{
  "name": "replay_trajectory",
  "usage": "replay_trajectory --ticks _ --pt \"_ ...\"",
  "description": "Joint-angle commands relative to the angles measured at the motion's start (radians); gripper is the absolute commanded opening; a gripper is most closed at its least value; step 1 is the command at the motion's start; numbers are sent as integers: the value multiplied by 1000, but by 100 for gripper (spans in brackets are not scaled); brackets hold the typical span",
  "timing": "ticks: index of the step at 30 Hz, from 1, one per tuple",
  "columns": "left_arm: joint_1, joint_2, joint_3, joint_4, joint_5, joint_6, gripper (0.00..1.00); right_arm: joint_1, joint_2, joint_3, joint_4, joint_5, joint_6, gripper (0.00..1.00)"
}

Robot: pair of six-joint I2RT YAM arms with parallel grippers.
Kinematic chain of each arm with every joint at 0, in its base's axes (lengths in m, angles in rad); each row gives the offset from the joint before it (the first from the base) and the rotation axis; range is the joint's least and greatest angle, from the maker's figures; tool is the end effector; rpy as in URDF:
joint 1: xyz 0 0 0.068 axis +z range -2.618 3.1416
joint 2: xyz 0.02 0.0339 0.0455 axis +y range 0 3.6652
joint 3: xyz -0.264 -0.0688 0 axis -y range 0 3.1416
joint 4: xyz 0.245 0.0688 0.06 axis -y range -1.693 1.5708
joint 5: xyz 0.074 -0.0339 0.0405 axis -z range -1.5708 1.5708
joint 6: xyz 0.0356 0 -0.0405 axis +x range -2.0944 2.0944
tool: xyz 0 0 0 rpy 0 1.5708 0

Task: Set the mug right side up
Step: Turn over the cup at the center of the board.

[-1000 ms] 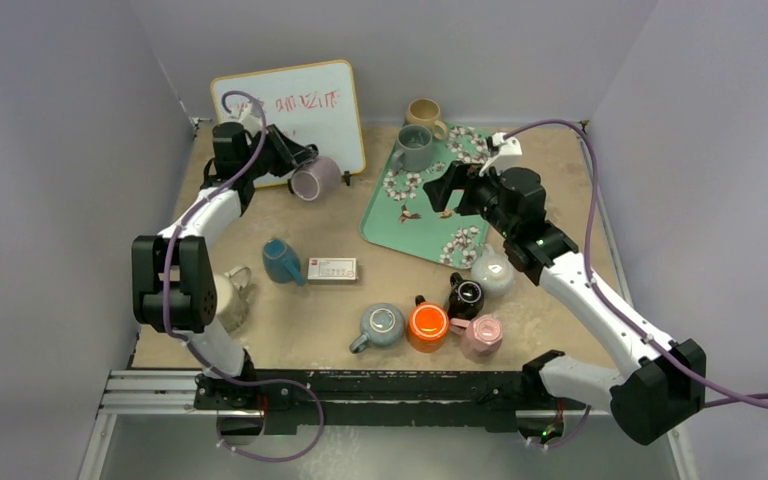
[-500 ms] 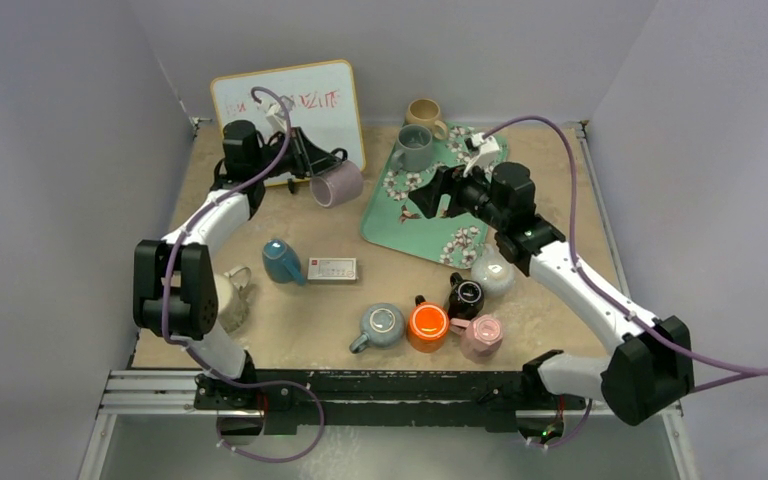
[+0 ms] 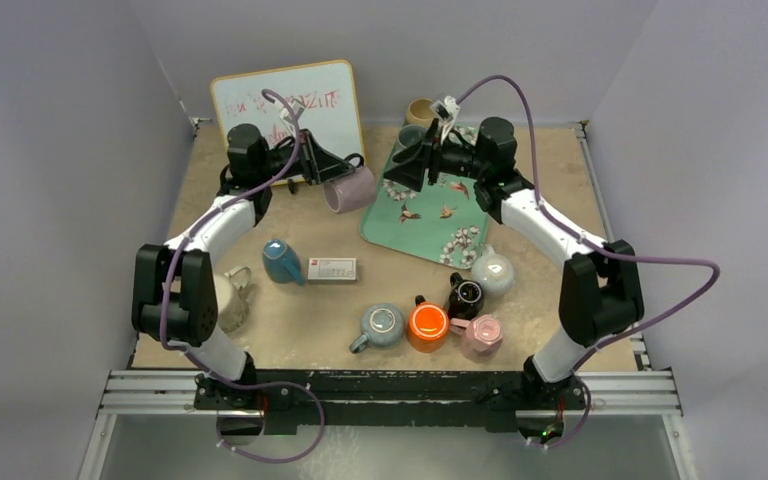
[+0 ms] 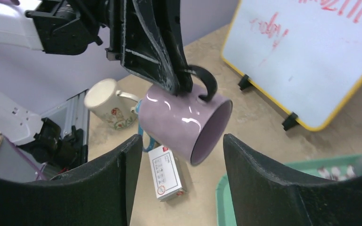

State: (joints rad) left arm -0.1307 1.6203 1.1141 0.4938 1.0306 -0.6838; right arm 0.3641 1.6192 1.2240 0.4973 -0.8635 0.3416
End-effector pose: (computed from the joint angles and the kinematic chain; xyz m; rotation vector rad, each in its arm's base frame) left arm 0.3616 -0.0783 0.3097 0.4108 1.7277 -1.4123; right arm 0.3442 0.1601 0.3481 -0.7560 1.4410 1.1814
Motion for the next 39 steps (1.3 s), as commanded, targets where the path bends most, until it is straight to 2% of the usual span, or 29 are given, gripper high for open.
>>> replay_trajectory --ticks 1,5,10,15,24,30,34,36,38,39 --pt "-34 -36 27 118 86 -16 0 -1 57 118 107 -169 -29 65" --pt "-54 -24 35 140 106 -24 0 -1 136 218 12 -247 -55 54" --pt "-69 2 49 213 133 -76 0 1 153 218 -36 -248 -134 56" --pt "-75 27 48 327 162 -160 0 3 199 226 38 -295 -74 55" --pt "-99 30 35 337 164 -135 0 49 226 213 86 -315 -46 52" --pt "-104 24 33 319 165 -114 0 59 235 208 119 -318 -34 31" --pt "-105 20 26 311 158 -103 0 59 237 181 235 -349 45 0" --pt "-104 9 28 257 141 -66 0 57 235 163 279 -366 73 0" --pt "-104 -12 35 134 112 16 0 49 227 146 276 -364 76 0" --pt "-104 -24 39 66 87 58 6 43 224 141 269 -357 77 0"
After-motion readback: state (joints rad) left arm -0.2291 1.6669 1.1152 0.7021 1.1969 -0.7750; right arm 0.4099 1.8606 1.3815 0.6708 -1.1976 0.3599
